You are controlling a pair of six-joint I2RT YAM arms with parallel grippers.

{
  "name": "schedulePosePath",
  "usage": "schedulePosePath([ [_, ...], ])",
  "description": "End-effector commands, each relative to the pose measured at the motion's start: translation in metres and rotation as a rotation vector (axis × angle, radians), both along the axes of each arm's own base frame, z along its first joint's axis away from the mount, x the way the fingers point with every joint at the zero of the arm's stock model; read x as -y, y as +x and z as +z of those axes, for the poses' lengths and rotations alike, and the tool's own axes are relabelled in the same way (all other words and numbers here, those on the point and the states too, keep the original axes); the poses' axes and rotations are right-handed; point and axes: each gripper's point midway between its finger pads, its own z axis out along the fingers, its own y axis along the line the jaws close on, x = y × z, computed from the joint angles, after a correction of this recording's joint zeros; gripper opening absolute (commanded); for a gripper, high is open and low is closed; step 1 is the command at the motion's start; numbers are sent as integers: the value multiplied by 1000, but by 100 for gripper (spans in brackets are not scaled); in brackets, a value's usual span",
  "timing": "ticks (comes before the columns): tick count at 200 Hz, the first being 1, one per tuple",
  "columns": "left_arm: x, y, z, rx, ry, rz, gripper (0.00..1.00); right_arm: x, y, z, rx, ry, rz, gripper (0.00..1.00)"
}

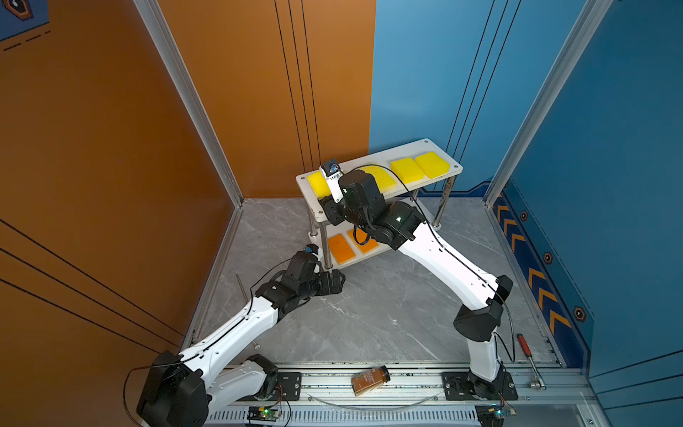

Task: Arrange cleaning sponges on a shelf
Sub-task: Place the cleaning sponge at the shelf.

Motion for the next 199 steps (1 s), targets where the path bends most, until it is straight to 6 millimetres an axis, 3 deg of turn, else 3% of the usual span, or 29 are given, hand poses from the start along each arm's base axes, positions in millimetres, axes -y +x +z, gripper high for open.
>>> schedulePosePath([
  [1, -3, 1, -1, 6, 7, 6, 98, 1, 9, 10, 23, 39, -27, 59],
  [199, -4, 2, -1, 3, 4, 8, 98, 1, 19, -2, 7, 35, -55, 68],
])
